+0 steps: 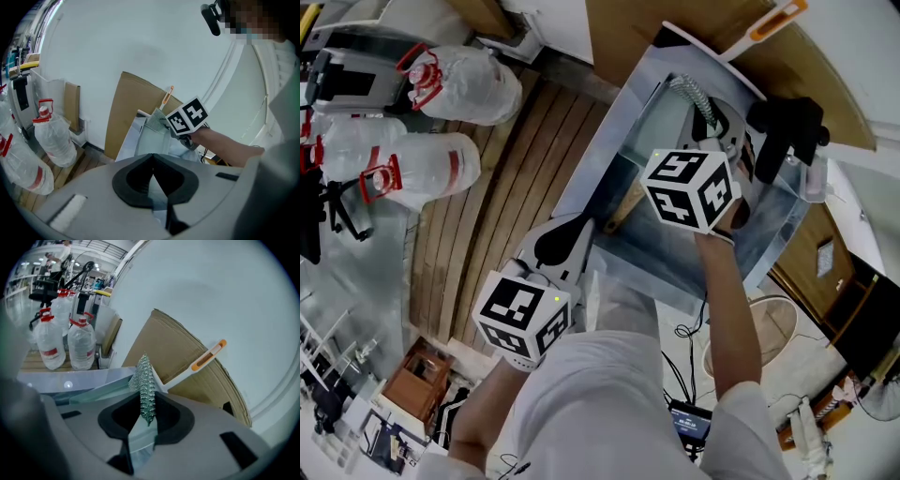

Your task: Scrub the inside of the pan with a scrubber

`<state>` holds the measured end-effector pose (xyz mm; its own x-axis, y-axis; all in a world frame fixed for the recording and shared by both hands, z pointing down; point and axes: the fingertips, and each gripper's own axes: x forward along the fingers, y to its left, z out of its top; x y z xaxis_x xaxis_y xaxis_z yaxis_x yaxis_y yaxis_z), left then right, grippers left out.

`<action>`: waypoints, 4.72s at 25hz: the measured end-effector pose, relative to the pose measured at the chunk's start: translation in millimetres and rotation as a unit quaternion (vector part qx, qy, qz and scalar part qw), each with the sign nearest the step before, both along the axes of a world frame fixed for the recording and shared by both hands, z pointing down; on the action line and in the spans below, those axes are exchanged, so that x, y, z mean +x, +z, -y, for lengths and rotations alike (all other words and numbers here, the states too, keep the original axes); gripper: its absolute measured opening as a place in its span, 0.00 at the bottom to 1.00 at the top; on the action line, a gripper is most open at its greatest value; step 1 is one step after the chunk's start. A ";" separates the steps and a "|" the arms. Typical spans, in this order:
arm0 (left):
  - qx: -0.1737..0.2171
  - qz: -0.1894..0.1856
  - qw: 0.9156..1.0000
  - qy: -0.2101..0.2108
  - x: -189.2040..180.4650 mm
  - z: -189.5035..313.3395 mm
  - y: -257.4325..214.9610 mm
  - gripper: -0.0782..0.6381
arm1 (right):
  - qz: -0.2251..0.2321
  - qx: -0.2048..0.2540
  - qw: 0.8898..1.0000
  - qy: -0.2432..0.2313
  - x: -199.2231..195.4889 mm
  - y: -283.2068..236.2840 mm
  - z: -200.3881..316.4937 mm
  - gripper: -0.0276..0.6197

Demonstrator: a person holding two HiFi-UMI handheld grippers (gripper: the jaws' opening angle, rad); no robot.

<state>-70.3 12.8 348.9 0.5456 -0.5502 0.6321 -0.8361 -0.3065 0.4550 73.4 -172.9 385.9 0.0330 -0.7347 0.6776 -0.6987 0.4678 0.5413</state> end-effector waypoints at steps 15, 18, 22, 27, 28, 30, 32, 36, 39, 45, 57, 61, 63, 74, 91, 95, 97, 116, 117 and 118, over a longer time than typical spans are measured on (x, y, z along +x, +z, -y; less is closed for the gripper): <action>-0.009 -0.002 1.000 0.011 -5.4 -15.4 7.4 0.12 | 0.270 -0.045 0.954 0.123 -20.7 16.5 -22.4 0.15; -0.011 -0.001 1.000 0.008 -9.0 -15.4 8.9 0.12 | 0.295 -0.053 0.948 0.108 -33.6 18.7 -21.7 0.15; -0.013 -0.001 1.000 0.006 -11.2 -14.9 10.0 0.12 | 0.329 -0.066 0.938 0.089 -49.7 20.9 -19.4 0.15; -0.015 0.000 1.000 0.001 -17.4 -14.1 12.7 0.12 | 0.383 -0.092 0.916 0.074 -60.6 24.5 -18.9 0.15; -0.016 0.000 1.000 0.000 -18.4 -14.3 13.8 0.12 | 0.403 -0.098 0.907 0.079 -61.3 24.4 -18.7 0.15; -0.018 0.000 1.000 -0.002 -18.6 -15.0 15.9 0.12 | 0.453 -0.107 0.880 0.097 -60.9 23.3 -17.6 0.15; -0.020 -0.001 1.000 -0.001 -17.4 -15.9 17.6 0.12 | 0.503 -0.113 0.848 0.121 -59.2 22.3 -15.8 0.15; -0.021 -0.003 1.000 0.002 -14.5 -18.2 19.2 0.12 | 0.557 -0.113 0.809 0.149 -57.4 22.0 -15.3 0.15; -0.022 -0.003 1.000 0.004 -12.8 -19.7 20.5 0.12 | 0.564 -0.109 0.804 0.153 -57.4 23.6 -16.9 0.15; -0.023 -0.001 1.000 0.004 -13.0 -24.4 22.3 0.12 | 0.582 -0.114 0.789 0.161 -60.8 29.5 -24.4 0.15; -0.026 0.000 1.000 0.005 -15.4 -41.4 26.1 0.12 | 0.618 -0.144 0.753 0.174 -79.4 51.7 -59.6 0.15; -0.028 0.002 1.000 0.007 -16.6 -46.0 29.0 0.12 | 0.620 -0.147 0.750 0.177 -82.2 59.5 -70.8 0.15; -0.029 0.004 1.000 0.008 -17.7 -49.0 29.8 0.12 | 0.608 -0.144 0.760 0.179 -83.0 63.9 -76.5 0.15; -0.026 0.003 0.999 0.018 -15.3 -58.5 27.7 0.12 | 0.540 -0.096 0.807 0.217 -53.8 76.5 -99.4 0.14; -0.020 0.001 0.999 0.044 -6.0 -66.8 22.8 0.12 | 0.455 -0.042 0.839 0.296 7.1 84.0 -127.6 0.14; -0.020 0.000 0.999 0.049 -4.3 -68.9 21.9 0.12 | 0.437 -0.029 0.840 0.319 20.6 82.7 -136.5 0.14; -0.020 0.000 0.998 0.051 -3.4 -69.7 21.2 0.12 | 0.425 -0.022 0.841 0.333 26.4 81.9 -140.7 0.14; -0.012 0.007 0.999 0.051 -5.2 -59.3 9.9 0.12 | 0.326 0.041 0.833 0.446 47.0 75.7 -152.3 0.15; -0.012 0.007 0.999 0.051 -4.6 -58.6 9.2 0.12 | 0.325 0.043 0.832 0.447 47.9 74.5 -151.2 0.15; -0.011 0.006 0.999 0.051 -3.9 -57.9 8.5 0.12 | 0.325 0.044 0.832 0.448 48.9 73.3 -150.0 0.15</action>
